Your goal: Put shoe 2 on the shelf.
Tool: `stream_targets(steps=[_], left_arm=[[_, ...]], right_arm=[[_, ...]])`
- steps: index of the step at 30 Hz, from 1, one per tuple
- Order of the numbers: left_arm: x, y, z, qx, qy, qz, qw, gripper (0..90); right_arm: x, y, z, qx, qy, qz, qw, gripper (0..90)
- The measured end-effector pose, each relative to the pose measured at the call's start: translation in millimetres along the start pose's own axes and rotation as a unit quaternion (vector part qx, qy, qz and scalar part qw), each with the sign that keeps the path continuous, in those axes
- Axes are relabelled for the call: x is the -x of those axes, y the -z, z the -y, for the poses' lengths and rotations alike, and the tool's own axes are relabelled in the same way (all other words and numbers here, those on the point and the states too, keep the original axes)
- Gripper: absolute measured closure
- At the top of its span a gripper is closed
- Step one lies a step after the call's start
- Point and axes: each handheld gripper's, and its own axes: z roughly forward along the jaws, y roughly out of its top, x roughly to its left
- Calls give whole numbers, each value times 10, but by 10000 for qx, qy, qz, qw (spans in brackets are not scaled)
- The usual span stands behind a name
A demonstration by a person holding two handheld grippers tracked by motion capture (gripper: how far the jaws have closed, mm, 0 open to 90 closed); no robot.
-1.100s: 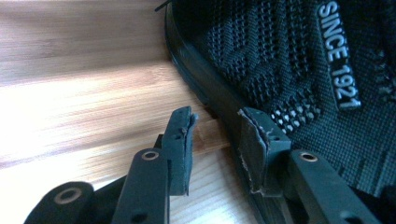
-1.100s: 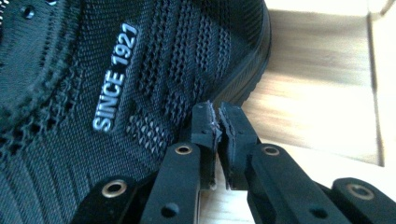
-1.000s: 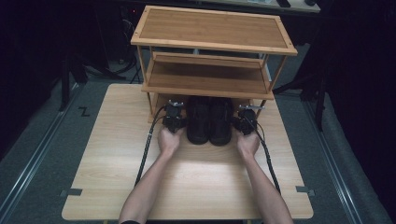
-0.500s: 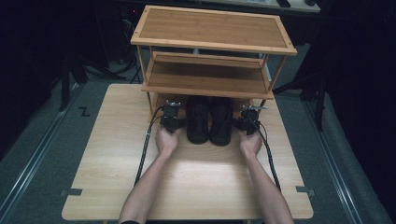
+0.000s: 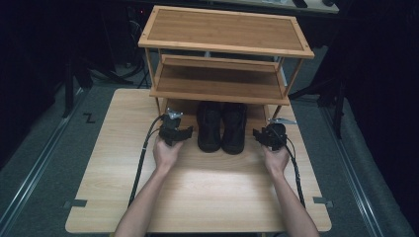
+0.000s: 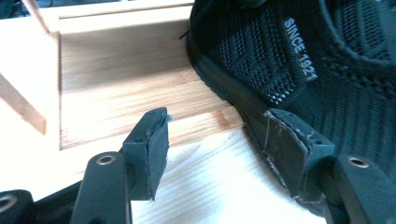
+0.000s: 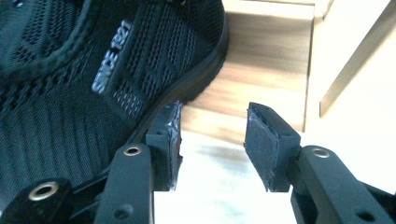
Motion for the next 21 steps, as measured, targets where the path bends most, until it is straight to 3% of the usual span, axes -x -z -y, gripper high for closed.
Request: stream_targets(steps=[3, 11, 21], left_arm=[[9, 76, 59, 17, -139, 14, 9999, 401], [-8, 261, 212, 108, -192, 126, 9997, 397], [-33, 353, 403, -14, -211, 185, 9996, 382]], right_arm=[[13, 37, 57, 12, -34, -122, 9999, 566], [10, 134, 206, -15, 67, -207, 9998, 563], [127, 388, 351, 297, -3, -209, 9993, 563]])
